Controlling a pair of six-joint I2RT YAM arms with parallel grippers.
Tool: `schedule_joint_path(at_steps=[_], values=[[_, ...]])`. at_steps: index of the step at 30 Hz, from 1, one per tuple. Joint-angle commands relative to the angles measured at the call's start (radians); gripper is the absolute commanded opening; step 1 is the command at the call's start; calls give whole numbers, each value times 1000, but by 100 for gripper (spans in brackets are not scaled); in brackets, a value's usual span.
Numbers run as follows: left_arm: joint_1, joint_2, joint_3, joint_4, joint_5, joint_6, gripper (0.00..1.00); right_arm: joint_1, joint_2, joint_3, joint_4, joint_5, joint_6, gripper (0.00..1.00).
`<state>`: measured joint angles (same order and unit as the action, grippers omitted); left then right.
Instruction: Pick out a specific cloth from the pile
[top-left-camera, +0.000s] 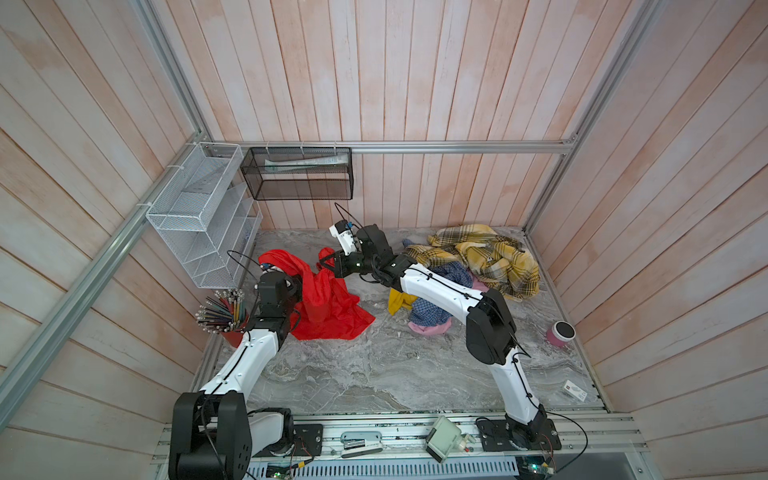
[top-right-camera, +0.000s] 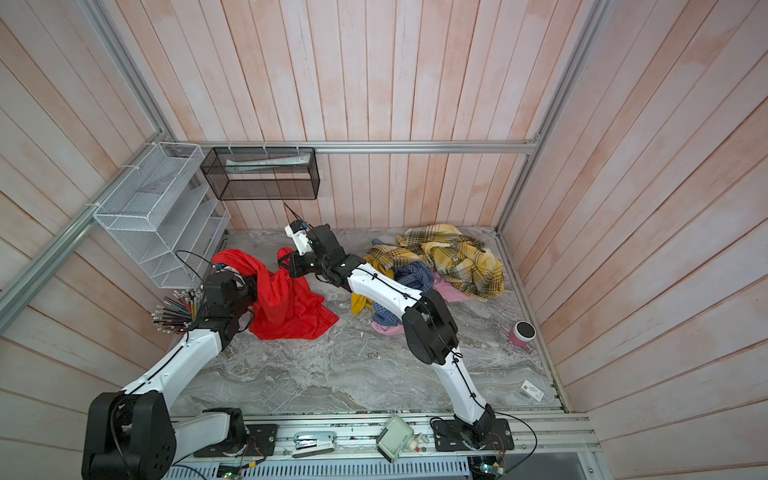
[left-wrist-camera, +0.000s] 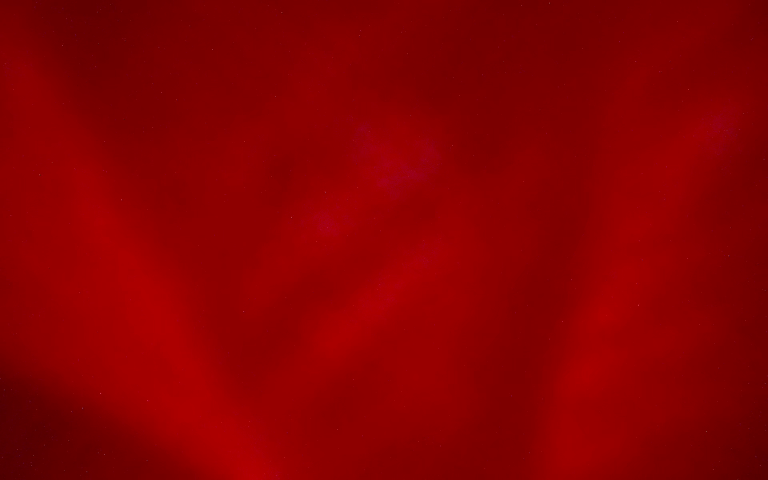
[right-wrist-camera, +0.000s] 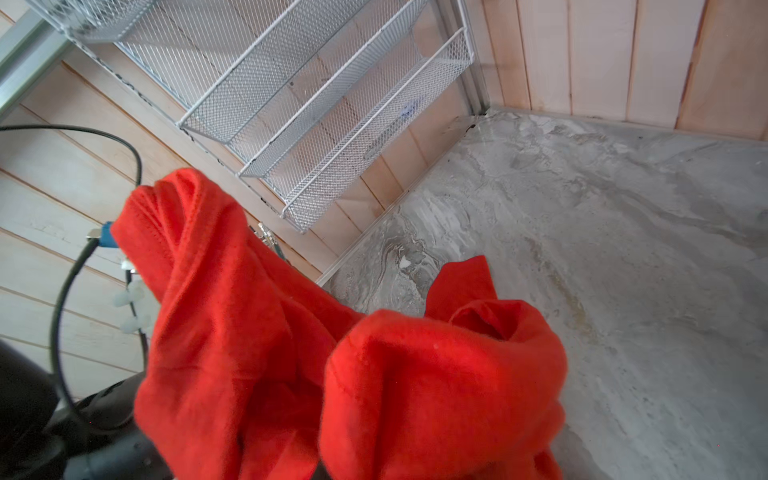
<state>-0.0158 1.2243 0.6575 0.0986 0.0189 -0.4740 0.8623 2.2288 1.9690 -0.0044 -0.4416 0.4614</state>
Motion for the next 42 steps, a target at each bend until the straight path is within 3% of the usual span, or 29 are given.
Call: schedule_joint_path(at_steps=[1,7,12,15,21,25,31,34,37,40,42], values=[[4,38,-29,-55,32,-26,0,7,-21,-89,7,-27,1,0],[-4,146,-22,-114,151,-32,0,6,-101,-285,-3,59,-16,0],[-54,182,-12,-190,108,-27,0,7,-144,-405,-23,63,-25,0],[-91,181,-12,-235,71,-30,14,7,-176,-456,-33,76,-33,0],[-117,216,-9,-314,46,-63,57,2,-164,-475,-37,69,6,14],[-136,218,19,-414,-11,-55,66,-14,-134,-435,-36,37,57,34],[-138,169,15,-447,-65,-51,78,-21,-128,-327,-132,82,8,67],[-138,171,49,-485,-92,-48,81,-21,-147,-291,-182,119,-31,77],[-138,160,93,-559,-158,-44,90,-21,-182,-289,-208,185,-61,84],[-139,125,130,-633,-241,-41,99,-21,-219,-289,-219,247,-87,87],[-139,97,140,-655,-258,-34,100,-21,-241,-290,-219,269,-105,88]])
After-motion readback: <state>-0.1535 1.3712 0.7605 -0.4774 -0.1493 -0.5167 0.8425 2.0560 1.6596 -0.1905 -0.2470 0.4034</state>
